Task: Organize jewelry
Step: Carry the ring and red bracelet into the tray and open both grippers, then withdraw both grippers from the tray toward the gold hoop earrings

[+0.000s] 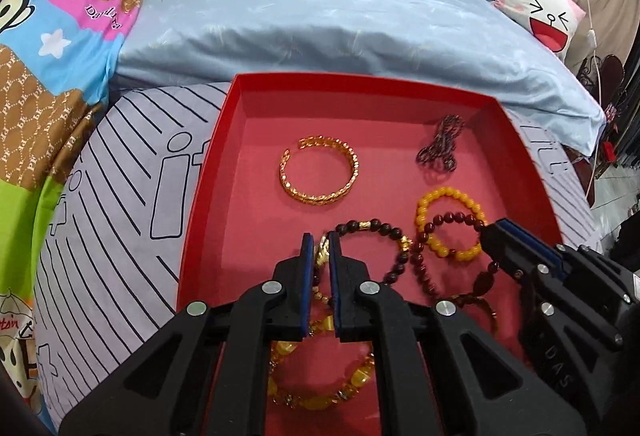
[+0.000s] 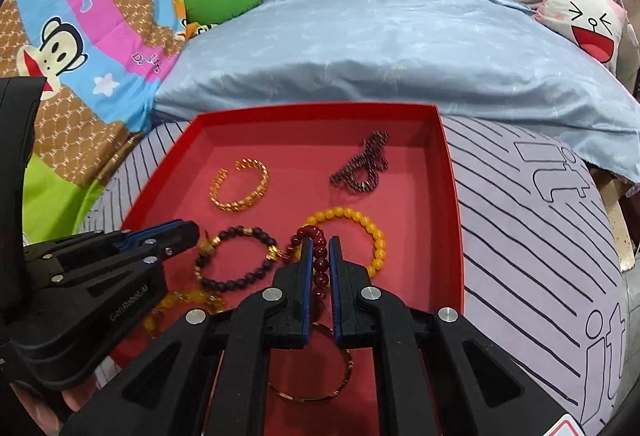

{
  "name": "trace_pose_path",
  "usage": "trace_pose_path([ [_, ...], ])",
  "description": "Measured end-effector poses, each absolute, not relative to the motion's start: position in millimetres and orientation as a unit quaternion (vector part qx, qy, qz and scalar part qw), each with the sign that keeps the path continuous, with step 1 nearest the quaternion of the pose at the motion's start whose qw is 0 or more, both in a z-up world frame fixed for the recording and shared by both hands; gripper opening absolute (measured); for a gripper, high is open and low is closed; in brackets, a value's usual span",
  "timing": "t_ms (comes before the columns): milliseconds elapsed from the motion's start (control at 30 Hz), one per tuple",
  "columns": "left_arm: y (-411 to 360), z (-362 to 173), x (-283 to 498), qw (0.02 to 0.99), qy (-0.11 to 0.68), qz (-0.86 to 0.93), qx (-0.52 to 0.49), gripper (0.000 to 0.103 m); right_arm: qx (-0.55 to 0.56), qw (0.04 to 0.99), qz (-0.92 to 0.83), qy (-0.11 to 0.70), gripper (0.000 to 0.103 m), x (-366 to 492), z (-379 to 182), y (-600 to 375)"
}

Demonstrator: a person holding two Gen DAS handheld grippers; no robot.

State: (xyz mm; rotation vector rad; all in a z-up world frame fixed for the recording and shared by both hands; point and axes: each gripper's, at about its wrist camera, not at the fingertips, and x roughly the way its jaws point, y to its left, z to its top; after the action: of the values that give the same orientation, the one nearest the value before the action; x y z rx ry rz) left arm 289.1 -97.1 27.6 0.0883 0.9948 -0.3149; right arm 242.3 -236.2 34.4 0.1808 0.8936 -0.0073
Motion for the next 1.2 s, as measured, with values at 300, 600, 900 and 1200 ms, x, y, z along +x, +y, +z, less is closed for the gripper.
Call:
trace_pose_path([
  [300, -93.7, 37.1, 277.9, 0.891, 0.435, -0.117, 0.058, 0.054, 0.073, 0.912, -0.016, 0.404, 0.031, 225.1, 44.4, -234.8],
  [600, -88.0, 61.9, 252.0, 0.899, 0.419, -0.107, 0.067, 0.055, 0.071, 0.922, -0.011, 0.380, 0.031, 195.4, 74.6, -227.3],
  [900, -71.8, 80.4, 207.4, 0.902, 0.412, -0.106, 0.064, 0.057, 0.072, 0.926, -0.011, 0.369, 0.032, 147.9, 94.5, -219.5],
  [1200, -59.3, 84.1, 164.3, 0.901, 0.416, -0.106, 0.063, 0.058, 0.070, 0.925, -0.010, 0.373, 0.032, 99.5, 98.0, -207.2],
])
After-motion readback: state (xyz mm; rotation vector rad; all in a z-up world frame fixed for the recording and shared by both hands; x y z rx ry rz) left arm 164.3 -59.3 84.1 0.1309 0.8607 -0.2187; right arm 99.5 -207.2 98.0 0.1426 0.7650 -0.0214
